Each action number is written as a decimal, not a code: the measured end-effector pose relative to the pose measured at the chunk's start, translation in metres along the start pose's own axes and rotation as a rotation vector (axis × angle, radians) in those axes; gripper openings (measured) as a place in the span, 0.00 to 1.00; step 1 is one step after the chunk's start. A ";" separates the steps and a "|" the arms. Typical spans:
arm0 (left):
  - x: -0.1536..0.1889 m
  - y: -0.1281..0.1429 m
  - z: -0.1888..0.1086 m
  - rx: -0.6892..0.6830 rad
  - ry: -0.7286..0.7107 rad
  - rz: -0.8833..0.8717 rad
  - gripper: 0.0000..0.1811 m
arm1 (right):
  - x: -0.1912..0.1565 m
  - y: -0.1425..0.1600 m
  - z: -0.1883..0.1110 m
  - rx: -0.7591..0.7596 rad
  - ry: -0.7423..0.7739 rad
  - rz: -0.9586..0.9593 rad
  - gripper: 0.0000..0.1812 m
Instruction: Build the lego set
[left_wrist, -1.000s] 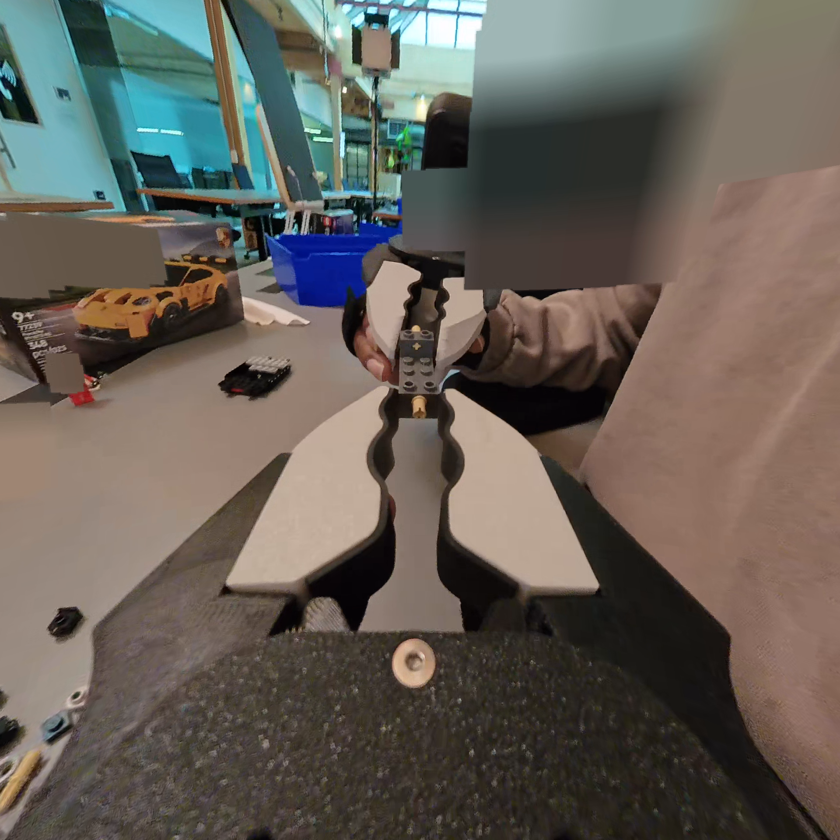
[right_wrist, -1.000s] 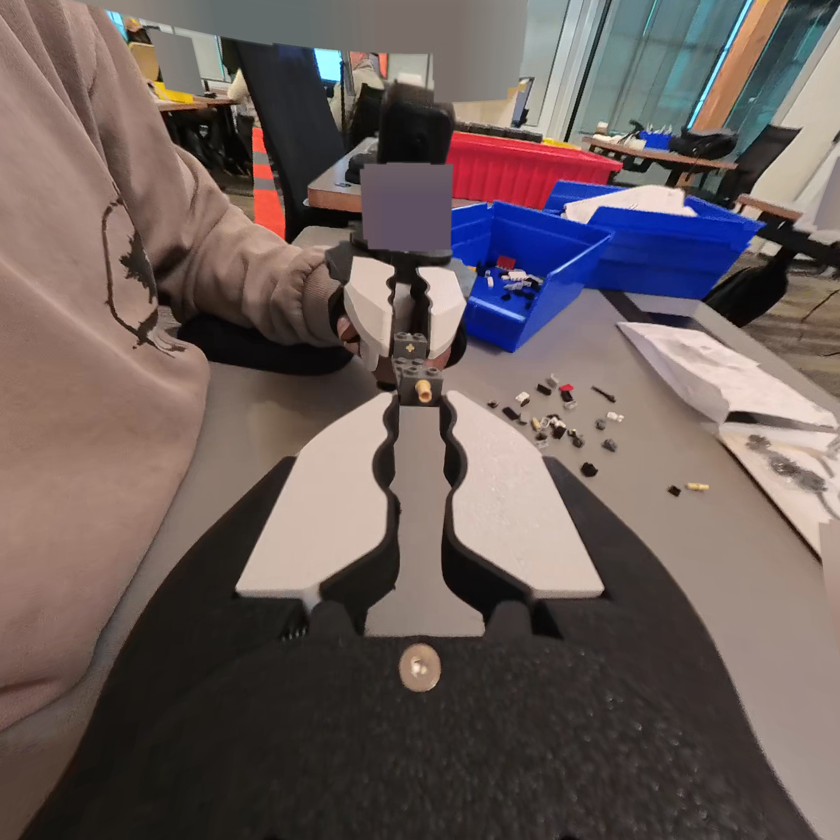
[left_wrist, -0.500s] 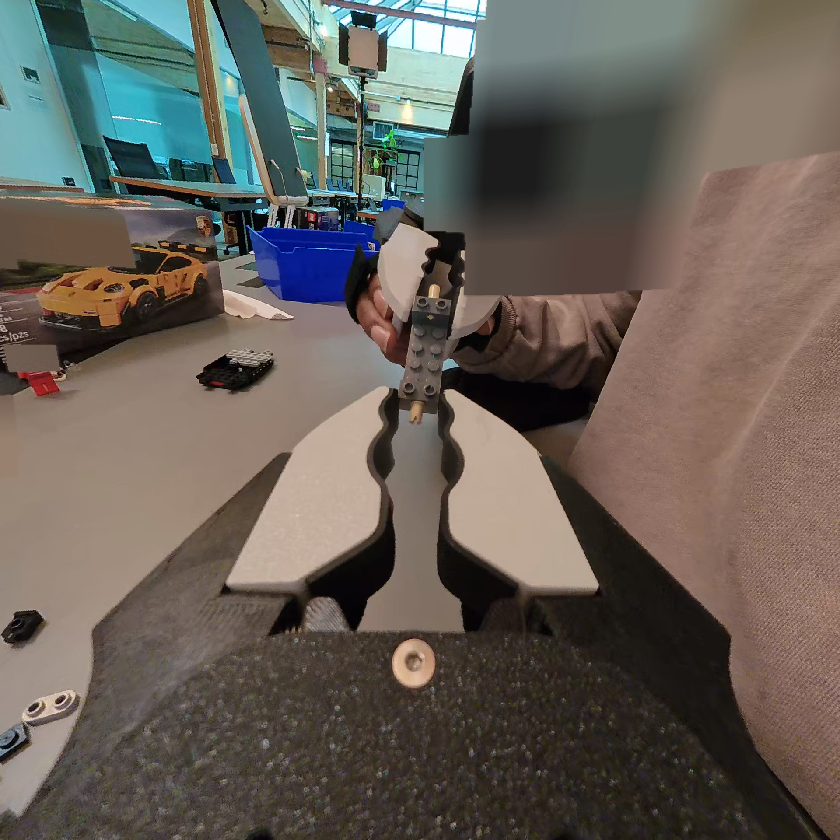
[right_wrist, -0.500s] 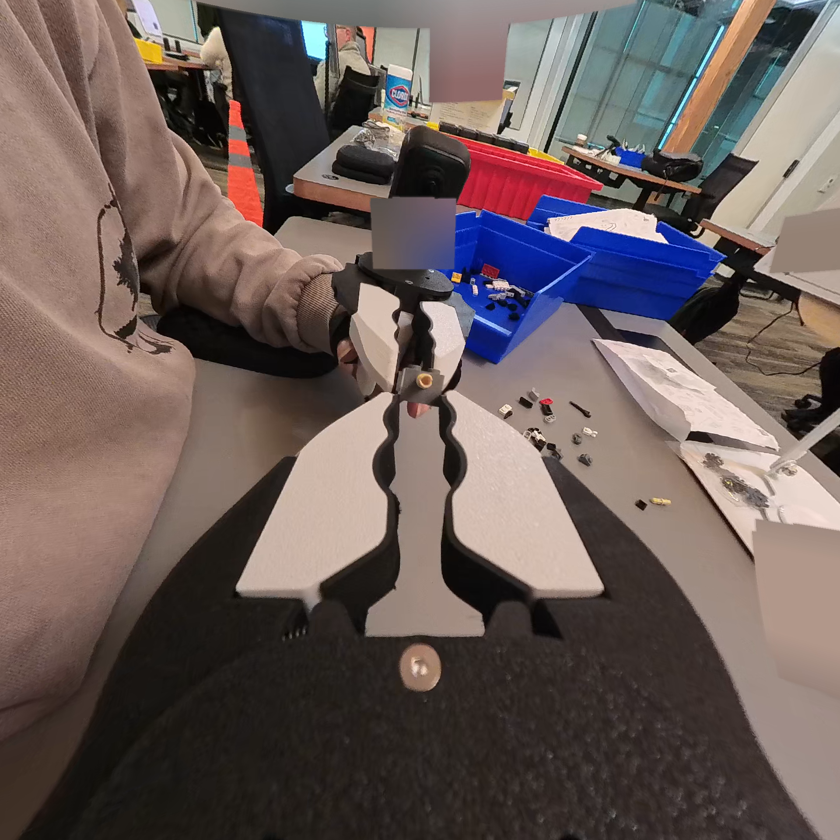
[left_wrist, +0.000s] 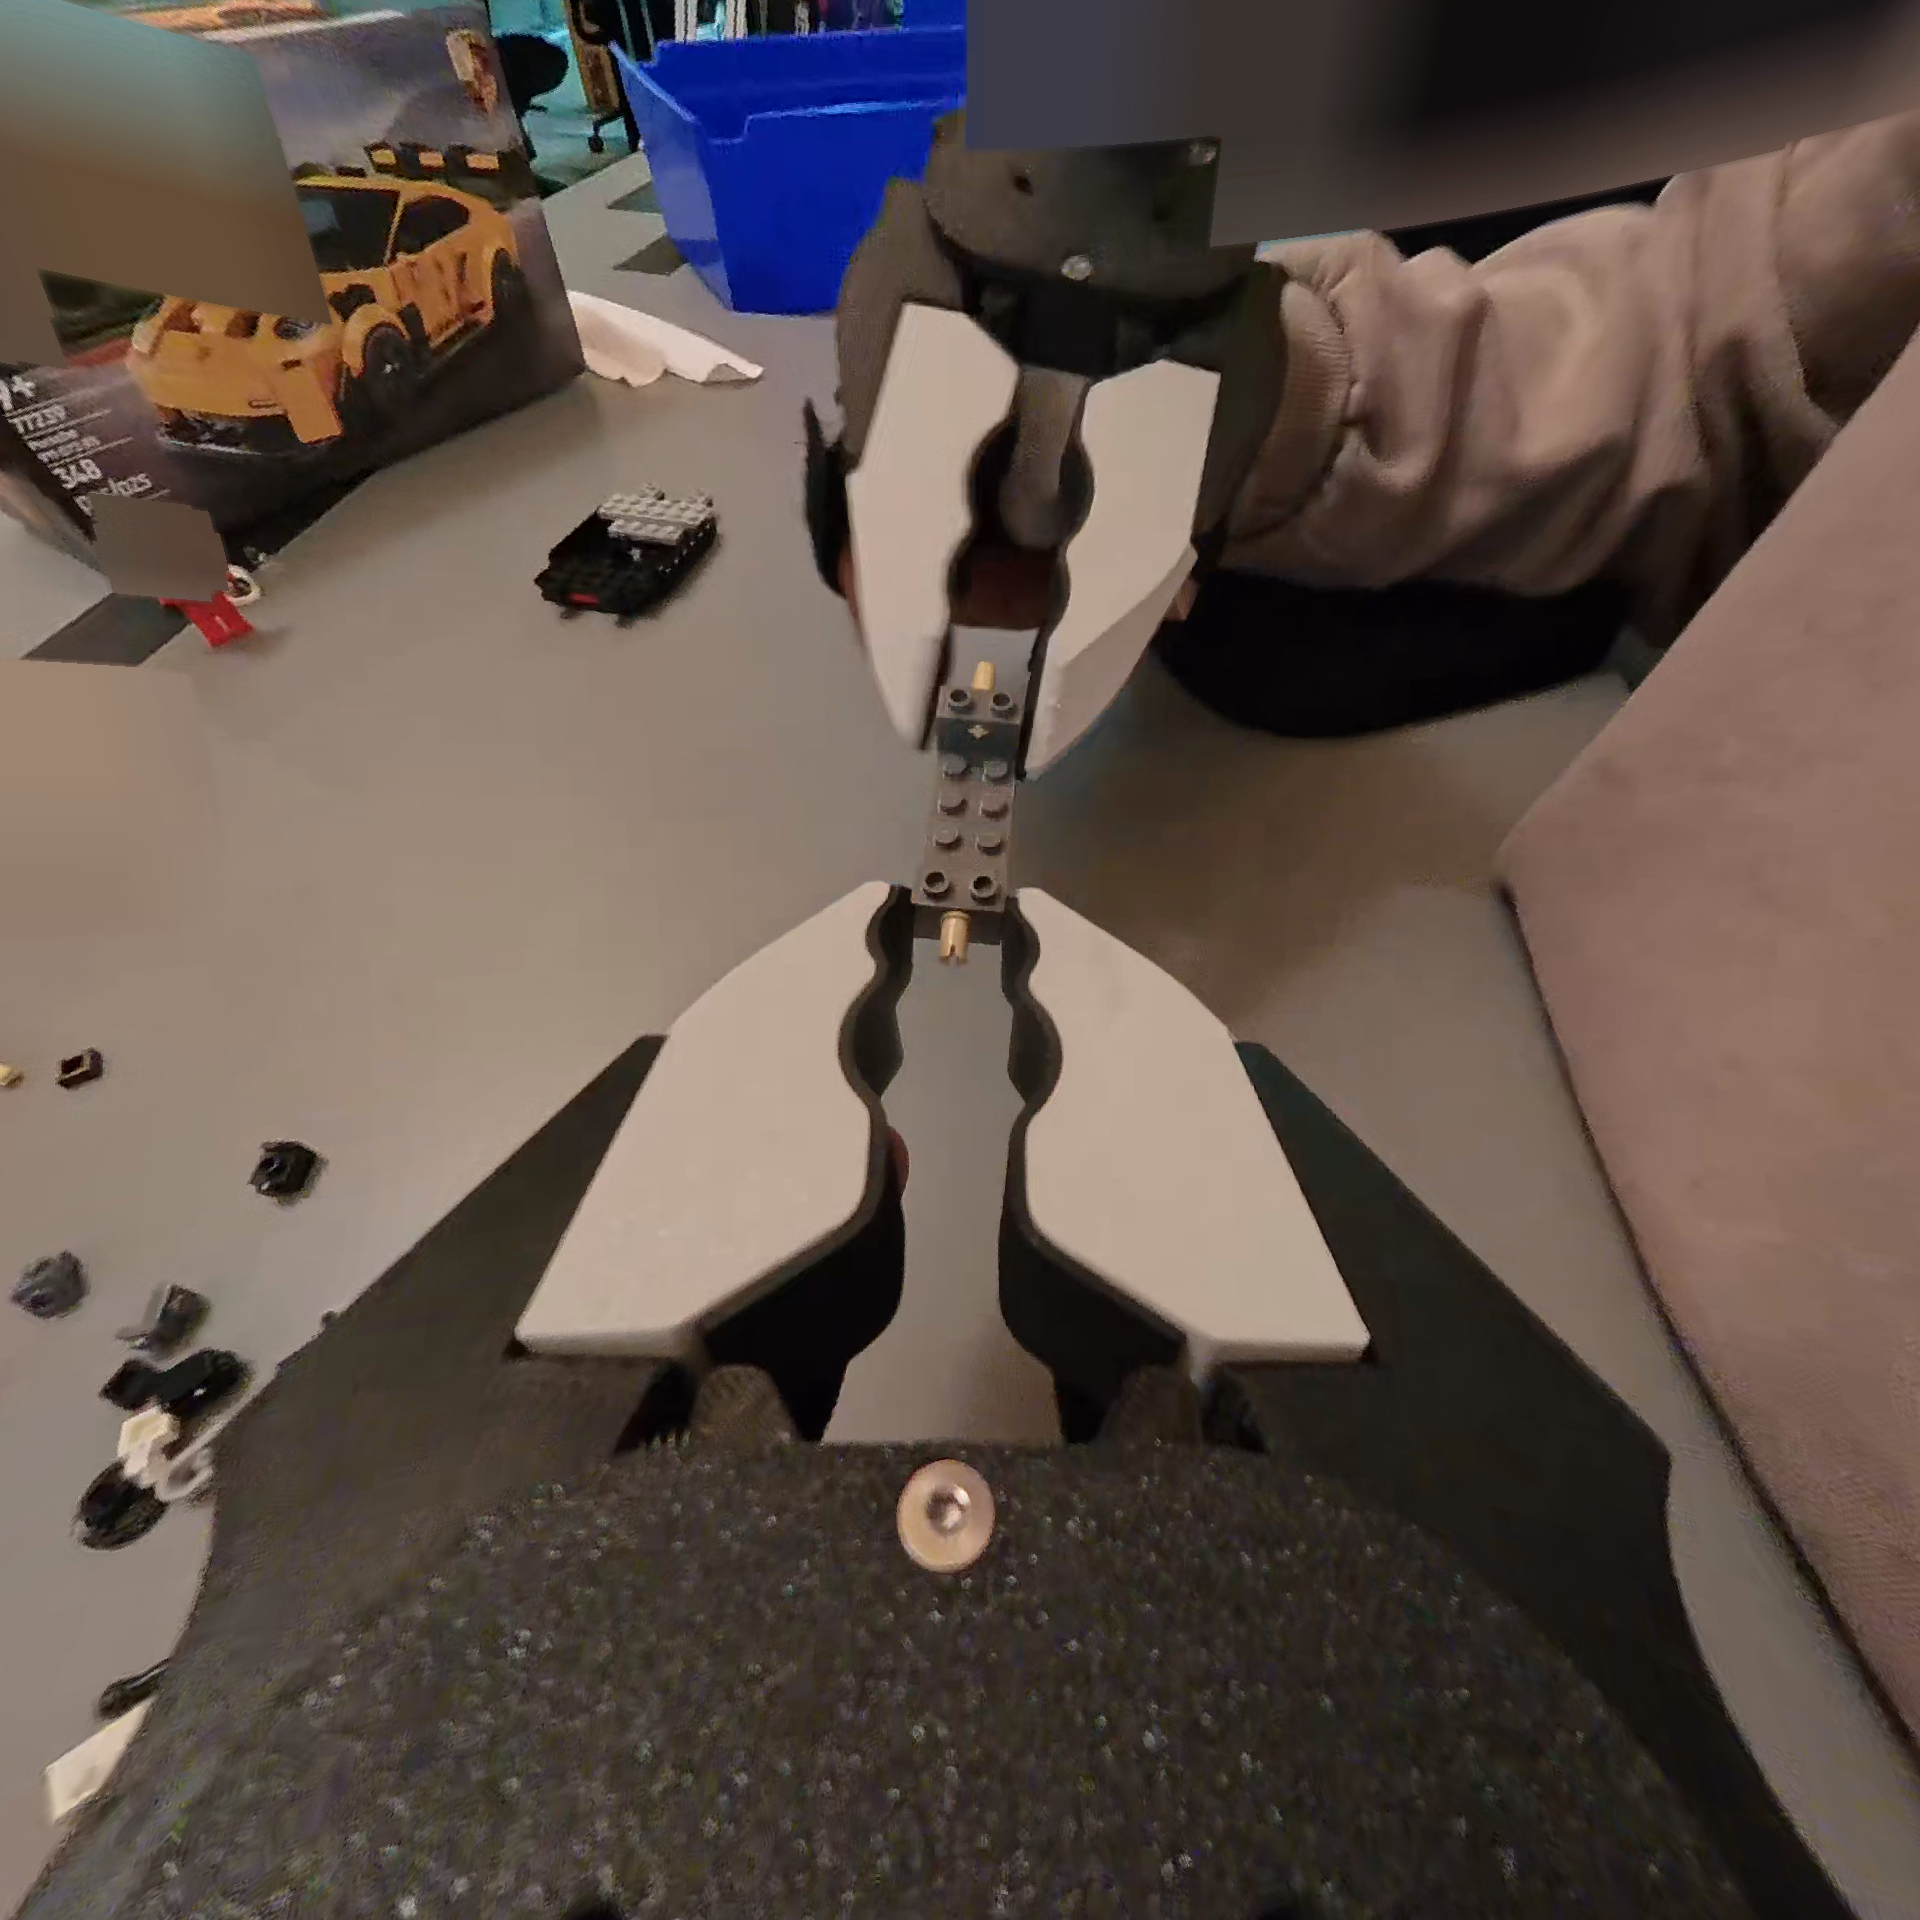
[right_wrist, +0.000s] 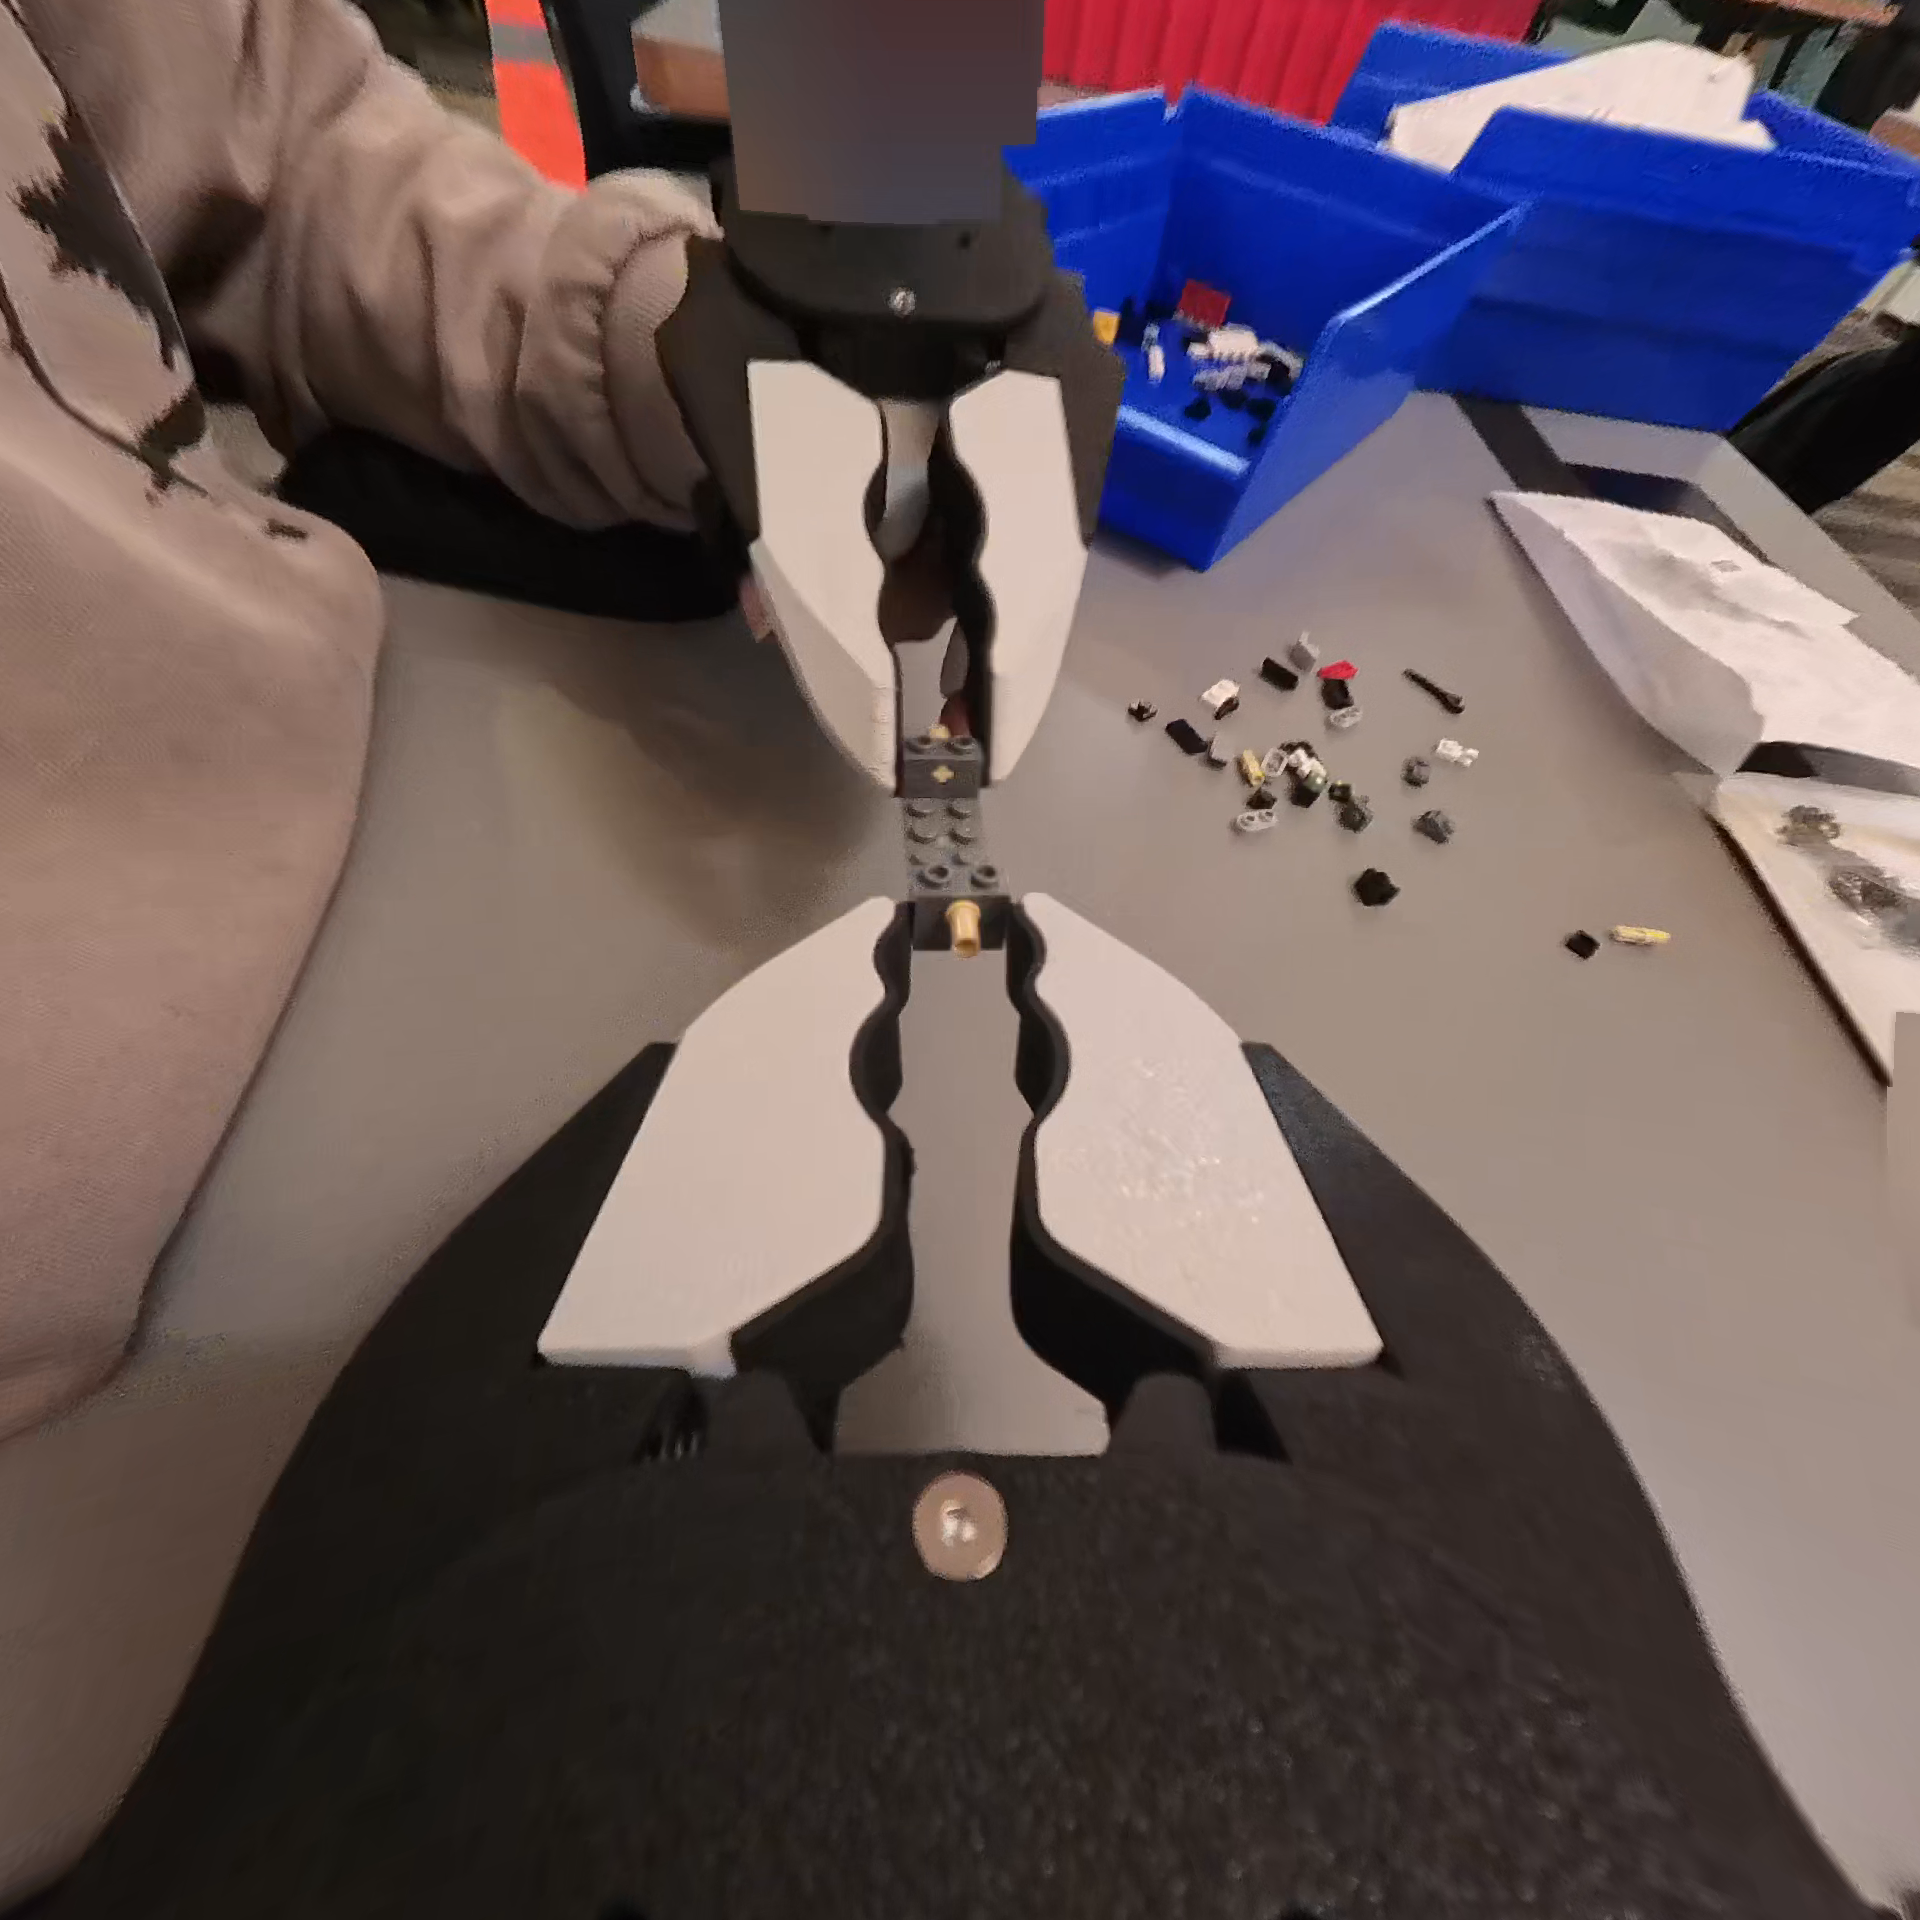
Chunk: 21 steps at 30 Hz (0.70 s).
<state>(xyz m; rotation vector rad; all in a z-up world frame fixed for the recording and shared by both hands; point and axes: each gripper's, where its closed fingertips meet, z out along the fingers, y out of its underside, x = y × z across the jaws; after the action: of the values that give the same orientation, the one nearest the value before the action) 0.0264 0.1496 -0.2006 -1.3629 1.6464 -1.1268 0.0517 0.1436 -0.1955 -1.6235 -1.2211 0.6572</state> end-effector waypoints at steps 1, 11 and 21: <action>-0.002 0.003 0.001 -0.022 -0.006 0.018 0.09 | 0.001 0.003 0.002 -0.016 0.011 -0.009 0.09; -0.038 0.032 0.027 -0.181 -0.076 0.056 0.09 | 0.032 0.047 0.006 -0.234 0.083 0.020 0.09; -0.039 0.049 0.035 -0.276 -0.120 0.079 0.06 | 0.032 0.068 0.012 -0.322 0.078 0.034 0.09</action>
<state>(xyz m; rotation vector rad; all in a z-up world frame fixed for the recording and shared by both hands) 0.0477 0.1845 -0.2595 -1.4908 1.7986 -0.7777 0.0806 0.1754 -0.2586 -1.9193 -1.2937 0.4281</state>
